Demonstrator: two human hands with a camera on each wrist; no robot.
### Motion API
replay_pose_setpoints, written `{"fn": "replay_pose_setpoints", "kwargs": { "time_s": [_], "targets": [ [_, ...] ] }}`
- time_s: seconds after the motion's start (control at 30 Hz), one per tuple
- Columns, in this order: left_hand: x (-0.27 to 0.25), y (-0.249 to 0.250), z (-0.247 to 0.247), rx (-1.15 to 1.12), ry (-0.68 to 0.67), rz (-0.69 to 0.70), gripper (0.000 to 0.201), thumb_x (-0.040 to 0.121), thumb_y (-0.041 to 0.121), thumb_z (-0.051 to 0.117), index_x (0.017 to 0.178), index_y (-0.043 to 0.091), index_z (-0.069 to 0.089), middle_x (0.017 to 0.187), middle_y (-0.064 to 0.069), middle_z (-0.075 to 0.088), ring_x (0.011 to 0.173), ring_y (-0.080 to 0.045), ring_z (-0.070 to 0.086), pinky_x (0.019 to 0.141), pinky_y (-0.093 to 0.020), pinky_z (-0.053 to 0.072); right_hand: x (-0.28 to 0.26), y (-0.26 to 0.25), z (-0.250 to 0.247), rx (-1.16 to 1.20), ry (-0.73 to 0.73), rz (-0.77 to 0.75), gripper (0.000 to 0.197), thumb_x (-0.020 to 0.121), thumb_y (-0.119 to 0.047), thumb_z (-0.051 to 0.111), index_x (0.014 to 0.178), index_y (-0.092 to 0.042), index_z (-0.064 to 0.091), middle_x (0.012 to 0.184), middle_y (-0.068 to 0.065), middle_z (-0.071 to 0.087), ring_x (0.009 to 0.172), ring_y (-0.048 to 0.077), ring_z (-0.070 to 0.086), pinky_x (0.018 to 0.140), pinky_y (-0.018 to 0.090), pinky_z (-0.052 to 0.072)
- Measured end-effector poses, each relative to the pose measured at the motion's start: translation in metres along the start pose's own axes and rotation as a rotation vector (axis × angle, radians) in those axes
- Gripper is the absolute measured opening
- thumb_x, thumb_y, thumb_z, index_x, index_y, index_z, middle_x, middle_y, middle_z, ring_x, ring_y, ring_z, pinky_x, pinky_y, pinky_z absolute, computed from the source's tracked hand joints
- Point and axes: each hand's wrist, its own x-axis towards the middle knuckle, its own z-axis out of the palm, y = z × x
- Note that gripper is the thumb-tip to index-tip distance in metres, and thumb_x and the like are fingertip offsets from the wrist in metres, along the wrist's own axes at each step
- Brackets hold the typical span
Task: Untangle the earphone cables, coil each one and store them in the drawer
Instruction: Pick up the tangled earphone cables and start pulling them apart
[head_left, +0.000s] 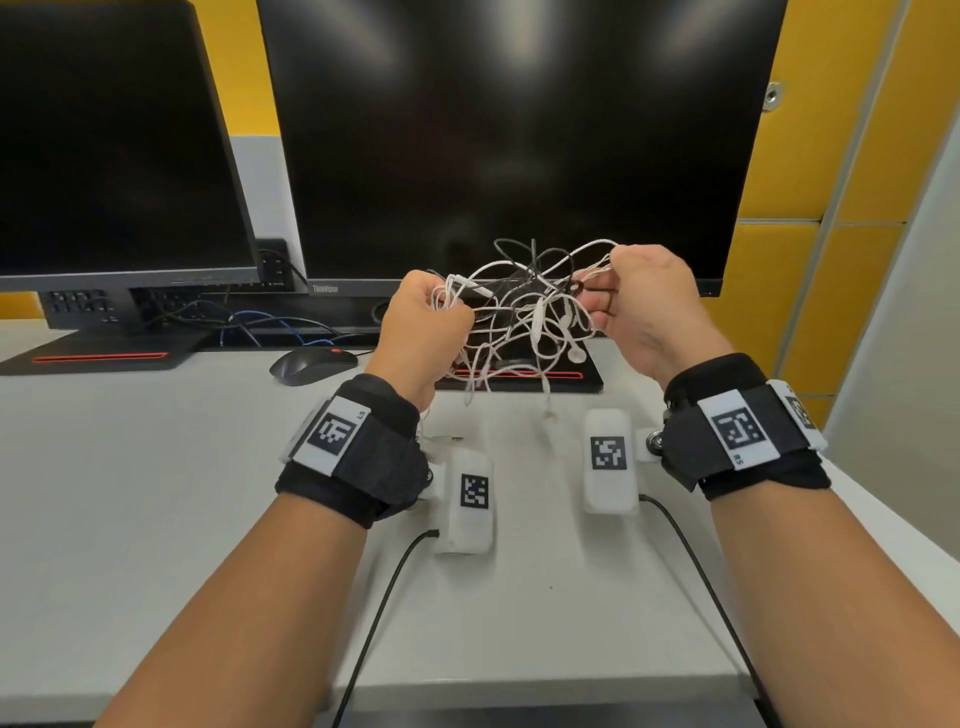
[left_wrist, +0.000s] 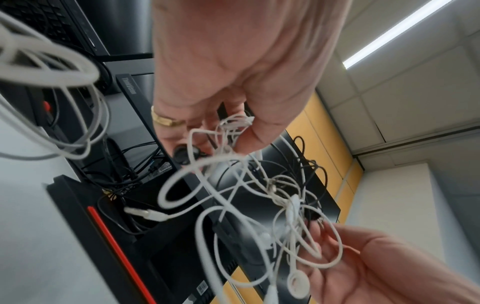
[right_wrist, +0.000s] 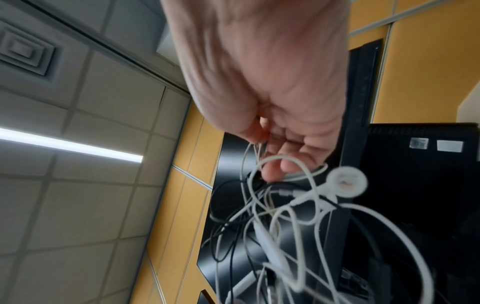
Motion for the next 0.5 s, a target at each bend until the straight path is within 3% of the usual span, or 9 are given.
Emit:
{"fn": "replay_pose_setpoints", "kwargs": {
  "time_s": [0.1, 0.23, 0.37, 0.5],
  "targets": [
    [0.000, -0.001, -0.001, -0.040, 0.006, 0.022, 0.036, 0.083, -0.008, 0.056, 0.099, 0.019, 0.038, 0.103, -0.023, 0.055, 0.079, -0.025, 0.053, 0.064, -0.036, 0.051, -0.009, -0.002, 0.002, 0.035, -0.136, -0.025, 0.017, 0.103, -0.015, 0.036, 0.098, -0.014, 0.051, 0.081, 0.009, 0.063, 0.064, 0.015, 0.061, 0.063, 0.028, 0.052],
    [-0.003, 0.002, 0.002, -0.074, 0.041, 0.076, 0.043, 0.085, -0.004, 0.057, 0.109, 0.018, 0.030, 0.093, -0.006, 0.045, 0.072, -0.011, 0.044, 0.053, -0.018, 0.044, -0.016, -0.001, 0.008, -0.069, -0.195, -0.098, 0.016, 0.104, -0.014, 0.036, 0.097, -0.014, 0.051, 0.084, 0.009, 0.060, 0.061, 0.012, 0.059, 0.057, 0.026, 0.052],
    [-0.005, 0.007, 0.002, -0.153, 0.108, 0.092, 0.047, 0.088, 0.000, 0.058, 0.118, 0.021, 0.028, 0.122, -0.005, 0.046, 0.088, -0.005, 0.049, 0.066, -0.016, 0.041, -0.012, -0.001, 0.006, -0.134, -0.121, -0.130, 0.016, 0.103, -0.016, 0.038, 0.099, -0.015, 0.053, 0.073, 0.003, 0.059, 0.050, 0.006, 0.049, 0.049, 0.021, 0.041],
    [-0.008, 0.013, 0.003, -0.085, -0.121, 0.103, 0.033, 0.093, 0.012, 0.053, 0.123, 0.024, 0.044, 0.128, 0.006, 0.052, 0.106, 0.000, 0.049, 0.075, -0.016, 0.036, -0.013, -0.001, 0.006, -0.101, -0.137, -0.135, 0.016, 0.103, -0.018, 0.038, 0.101, -0.015, 0.053, 0.070, 0.002, 0.064, 0.047, 0.006, 0.049, 0.047, 0.021, 0.042]
  ]
}}
